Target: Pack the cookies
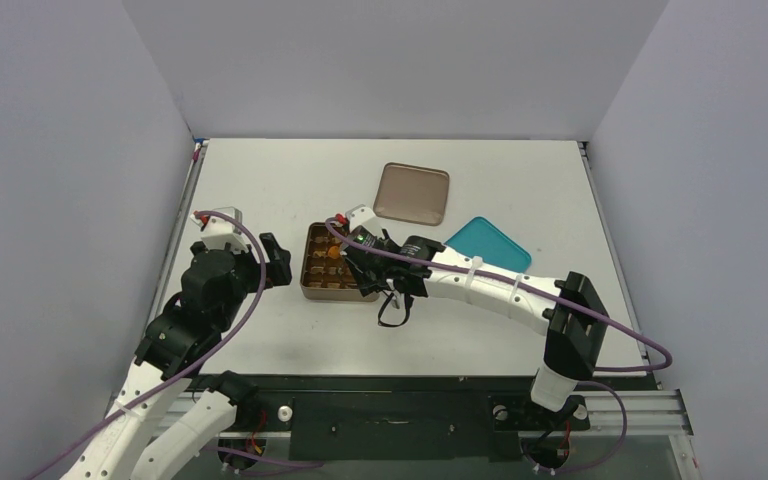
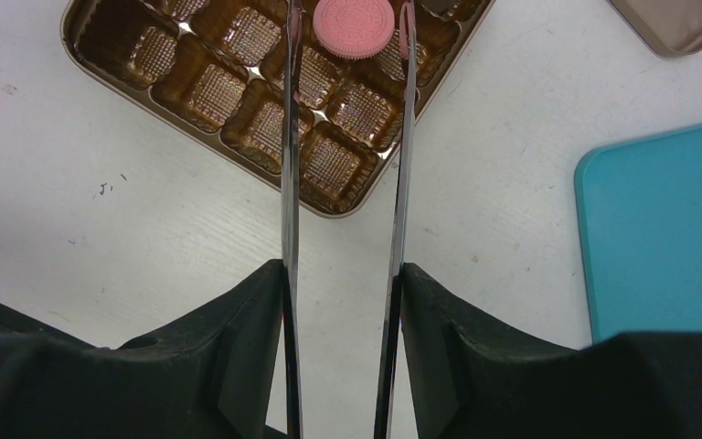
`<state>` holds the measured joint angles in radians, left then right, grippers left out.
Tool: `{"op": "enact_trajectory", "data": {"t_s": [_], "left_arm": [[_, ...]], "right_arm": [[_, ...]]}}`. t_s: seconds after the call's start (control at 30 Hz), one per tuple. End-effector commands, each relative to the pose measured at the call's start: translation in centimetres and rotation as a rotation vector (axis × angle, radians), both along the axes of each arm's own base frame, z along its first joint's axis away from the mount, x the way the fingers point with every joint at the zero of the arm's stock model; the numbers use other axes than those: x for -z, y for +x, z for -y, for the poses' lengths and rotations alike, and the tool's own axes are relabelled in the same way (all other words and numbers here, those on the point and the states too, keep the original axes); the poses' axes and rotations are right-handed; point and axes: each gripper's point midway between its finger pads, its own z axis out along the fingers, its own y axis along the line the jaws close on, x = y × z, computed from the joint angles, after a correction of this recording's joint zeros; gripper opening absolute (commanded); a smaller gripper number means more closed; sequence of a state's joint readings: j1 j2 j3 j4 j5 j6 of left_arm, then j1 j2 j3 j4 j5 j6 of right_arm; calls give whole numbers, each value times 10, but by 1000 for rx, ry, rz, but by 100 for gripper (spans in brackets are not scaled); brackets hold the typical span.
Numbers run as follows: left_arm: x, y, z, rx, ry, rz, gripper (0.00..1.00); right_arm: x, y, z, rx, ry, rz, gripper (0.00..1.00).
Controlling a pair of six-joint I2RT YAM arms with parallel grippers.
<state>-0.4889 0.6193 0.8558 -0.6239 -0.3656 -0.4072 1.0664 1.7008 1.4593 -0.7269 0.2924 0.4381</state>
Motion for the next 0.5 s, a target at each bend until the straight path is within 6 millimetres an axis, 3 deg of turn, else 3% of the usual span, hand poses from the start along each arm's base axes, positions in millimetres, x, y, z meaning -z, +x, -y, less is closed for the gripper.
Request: {"op": "enact_trajectory", "data": {"t_s": [0.0,0.27,0.47], "left_arm": [[-13,6,1,-6,-19,49,97],[-13,5,1,-6,-18,48,97],[-13,5,0,-10,-18,50,97]], "right_arm": [[-30,13,-4,51,79,76,44],[-37,1,16,82,114,84,40],[-27,-13,25,85,110,62,34]]}}
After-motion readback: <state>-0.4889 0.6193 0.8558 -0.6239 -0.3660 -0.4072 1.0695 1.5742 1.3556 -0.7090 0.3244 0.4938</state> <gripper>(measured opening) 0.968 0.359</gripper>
